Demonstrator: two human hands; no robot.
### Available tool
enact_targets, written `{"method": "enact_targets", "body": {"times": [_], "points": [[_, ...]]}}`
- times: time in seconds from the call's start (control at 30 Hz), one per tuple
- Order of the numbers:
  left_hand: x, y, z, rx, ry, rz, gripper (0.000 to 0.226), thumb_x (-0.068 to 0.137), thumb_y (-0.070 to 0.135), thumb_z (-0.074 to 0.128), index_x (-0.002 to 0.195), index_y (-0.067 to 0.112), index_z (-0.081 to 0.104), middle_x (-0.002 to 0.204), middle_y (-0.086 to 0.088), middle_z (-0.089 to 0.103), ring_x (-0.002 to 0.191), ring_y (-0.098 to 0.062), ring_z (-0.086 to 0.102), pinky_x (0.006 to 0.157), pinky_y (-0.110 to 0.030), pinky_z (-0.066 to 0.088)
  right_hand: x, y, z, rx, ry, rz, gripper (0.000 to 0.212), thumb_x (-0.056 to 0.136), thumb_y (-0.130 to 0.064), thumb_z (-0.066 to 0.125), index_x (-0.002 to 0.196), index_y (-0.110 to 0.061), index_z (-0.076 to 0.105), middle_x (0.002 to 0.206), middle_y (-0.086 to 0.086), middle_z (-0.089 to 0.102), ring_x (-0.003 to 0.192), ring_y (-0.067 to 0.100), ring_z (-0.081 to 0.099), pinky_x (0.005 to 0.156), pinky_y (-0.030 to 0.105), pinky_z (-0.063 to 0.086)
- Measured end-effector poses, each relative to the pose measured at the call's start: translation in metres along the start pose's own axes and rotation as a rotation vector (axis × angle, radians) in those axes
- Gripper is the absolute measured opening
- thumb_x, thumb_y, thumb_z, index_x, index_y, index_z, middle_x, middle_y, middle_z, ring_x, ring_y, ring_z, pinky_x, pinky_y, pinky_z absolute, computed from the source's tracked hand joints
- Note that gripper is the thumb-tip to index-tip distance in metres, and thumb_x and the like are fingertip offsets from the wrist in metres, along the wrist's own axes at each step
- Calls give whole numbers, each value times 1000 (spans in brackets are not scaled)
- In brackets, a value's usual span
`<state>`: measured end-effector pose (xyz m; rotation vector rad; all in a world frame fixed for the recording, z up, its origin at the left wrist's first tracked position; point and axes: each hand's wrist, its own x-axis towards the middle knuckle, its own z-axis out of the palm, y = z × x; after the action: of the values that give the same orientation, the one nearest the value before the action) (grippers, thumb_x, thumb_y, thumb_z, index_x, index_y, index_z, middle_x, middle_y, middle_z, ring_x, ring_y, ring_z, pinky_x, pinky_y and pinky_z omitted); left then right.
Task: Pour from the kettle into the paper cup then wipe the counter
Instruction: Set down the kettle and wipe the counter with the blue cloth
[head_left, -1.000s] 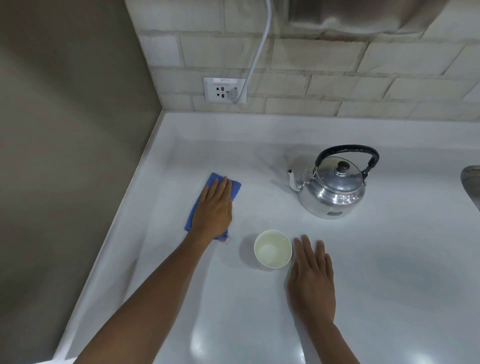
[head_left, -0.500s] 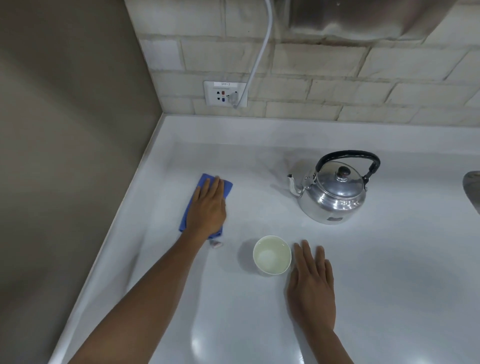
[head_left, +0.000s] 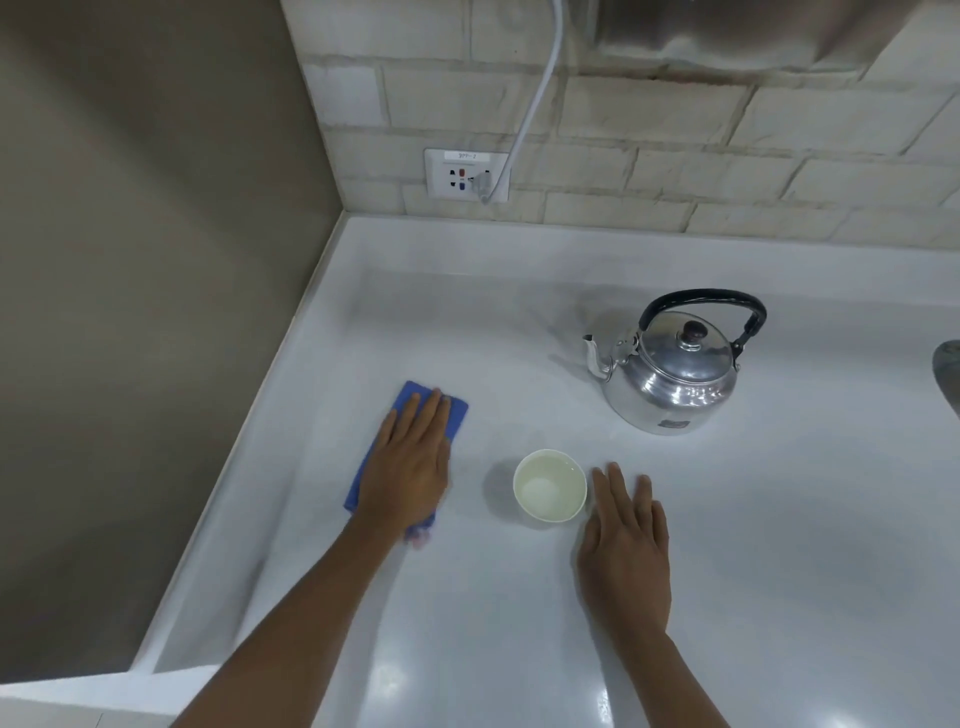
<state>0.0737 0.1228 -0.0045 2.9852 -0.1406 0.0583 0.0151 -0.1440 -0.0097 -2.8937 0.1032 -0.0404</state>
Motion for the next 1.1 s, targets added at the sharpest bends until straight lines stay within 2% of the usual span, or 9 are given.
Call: {"method": "enact_targets", "body": {"times": [0.13,0.23,0.33,0.43,0.53,0.67,0.8,0.97,1.1], "points": [[31,-4,-7,33,-66,-140,58,108,29,28,161,10,14,170,-6,12,156,-28,10,126,-45,10,1,2,-1,-10,-7,-1,55,98,-26,16,149,-23,36,158,-5,33,150,28,16,119,41,22],[14,13,-4,55,-70,-71,59,107,29,25,162,10,10,170,-6,10,156,-29,9,126,-45,7,1,0,-2,-10,-16,-4,55,96,-25,18,148,-22,36,157,-4,34,149,27,16,119,42,23],[-32,27,-2,32,-93,67,59,106,29,19,161,9,17,169,-6,15,156,-28,14,125,-47,17,0,1,-1,-5,-11,-6,57,95,-26,16,148,-23,35,157,-5,34,149,27,16,119,42,23],[-85,19,-1,-2,-80,142,56,106,30,26,159,11,26,167,-4,23,155,-24,19,124,-46,23,1,1,-1,-3,-11,-10,57,95,-26,16,148,-23,36,157,-4,35,148,29,19,118,43,24],[-96,1,-2,10,-61,61,57,106,30,23,160,12,22,168,-2,19,156,-22,13,125,-44,19,0,0,-1,13,-11,-11,57,94,-27,15,147,-23,36,156,-5,35,148,28,18,118,43,24],[-53,17,-4,58,-75,-70,61,105,31,19,162,11,9,170,-6,6,157,-28,3,126,-46,8,0,-1,-2,26,-2,-2,57,94,-27,14,147,-24,36,157,-6,35,149,27,17,119,43,23],[-40,45,-1,53,-97,-40,60,107,27,22,162,13,1,171,-5,-1,157,-29,-3,125,-46,1,0,0,-2,27,3,-18,58,94,-28,14,147,-24,36,157,-5,35,148,27,17,119,44,23],[-115,40,-2,-2,-94,115,57,105,28,25,160,13,24,168,-2,20,156,-25,16,125,-46,21,-1,1,-2,86,21,-12,55,96,-25,19,147,-24,39,157,-5,35,149,26,17,121,43,20],[-146,9,-5,-3,-78,83,57,104,31,27,158,12,29,166,-3,25,154,-23,22,121,-45,25,-8,2,-8,215,33,-31,48,101,-14,35,148,-19,41,160,0,30,151,24,12,123,40,13]]}}
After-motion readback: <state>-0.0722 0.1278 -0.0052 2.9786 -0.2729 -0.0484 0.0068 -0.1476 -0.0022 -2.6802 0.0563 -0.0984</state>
